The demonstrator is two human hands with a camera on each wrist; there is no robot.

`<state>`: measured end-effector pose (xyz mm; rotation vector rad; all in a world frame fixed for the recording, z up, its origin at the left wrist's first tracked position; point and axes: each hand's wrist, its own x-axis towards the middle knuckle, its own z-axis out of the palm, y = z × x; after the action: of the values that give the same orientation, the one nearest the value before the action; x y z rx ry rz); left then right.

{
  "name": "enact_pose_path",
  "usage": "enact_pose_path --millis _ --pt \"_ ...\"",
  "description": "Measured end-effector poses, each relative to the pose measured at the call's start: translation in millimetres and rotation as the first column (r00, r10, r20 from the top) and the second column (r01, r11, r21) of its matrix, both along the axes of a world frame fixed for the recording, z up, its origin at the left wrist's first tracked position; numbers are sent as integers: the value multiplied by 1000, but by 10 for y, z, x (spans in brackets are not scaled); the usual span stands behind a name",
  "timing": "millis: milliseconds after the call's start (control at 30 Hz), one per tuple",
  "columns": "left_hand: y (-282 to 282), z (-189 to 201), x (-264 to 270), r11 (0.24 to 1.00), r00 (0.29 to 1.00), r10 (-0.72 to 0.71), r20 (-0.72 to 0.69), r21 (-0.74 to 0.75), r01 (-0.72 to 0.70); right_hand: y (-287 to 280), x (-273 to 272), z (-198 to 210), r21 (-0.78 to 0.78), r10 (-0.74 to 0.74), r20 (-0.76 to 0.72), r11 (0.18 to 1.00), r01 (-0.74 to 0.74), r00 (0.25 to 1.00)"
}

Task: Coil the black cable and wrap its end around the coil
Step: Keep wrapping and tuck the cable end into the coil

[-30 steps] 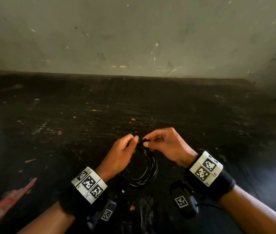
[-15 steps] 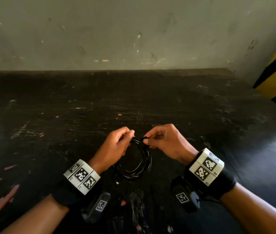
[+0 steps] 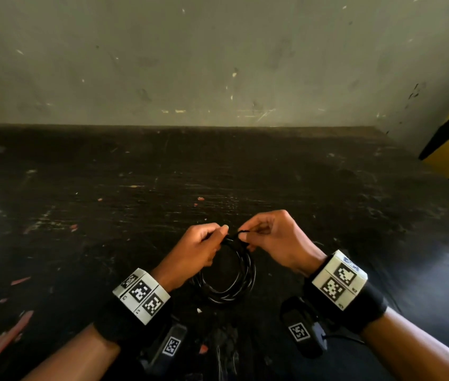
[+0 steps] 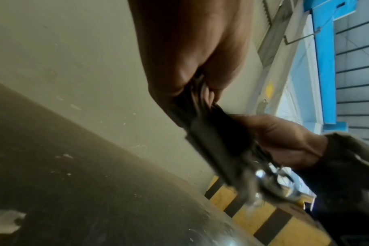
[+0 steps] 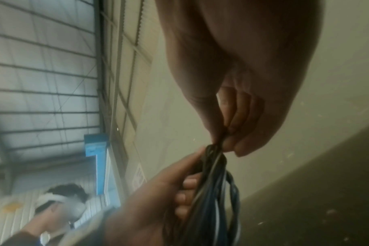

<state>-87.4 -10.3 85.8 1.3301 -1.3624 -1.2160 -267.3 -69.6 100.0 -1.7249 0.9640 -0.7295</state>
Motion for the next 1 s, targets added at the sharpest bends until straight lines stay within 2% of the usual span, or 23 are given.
enact_pose_path --millis 200,300,400,533,600,733,867,1000 --pt "53 -89 95 984 996 83 -37 163 -76 -81 -117 -67 84 -99 70 992 93 993" --pt "153 -197 128 958 975 176 -137 252 -138 -80 -234 -177 117 -167 80 981 157 983" --pt "172 -335 150 942 931 251 -264 286 -173 -54 -334 -311 174 -246 78 958 230 966" --pt "101 -578 122 935 925 256 -282 315 -162 -65 -448 -590 257 -318 20 918 303 948" --pt "52 -711 90 929 941 254 -226 327 -172 -91 -498 -770 293 -338 -25 897 330 941" --pt "-96 -1005 19 915 956 288 52 280 -291 -133 -527 -1092 321 -355 -155 864 387 922" --pt "-200 -1191 -32 920 924 255 286 222 -323 -179 -507 -1272 267 -361 -292 858 438 885" --pt "-205 -1354 -92 902 878 263 400 221 -371 -198 -517 -1383 236 -317 -404 870 433 858"
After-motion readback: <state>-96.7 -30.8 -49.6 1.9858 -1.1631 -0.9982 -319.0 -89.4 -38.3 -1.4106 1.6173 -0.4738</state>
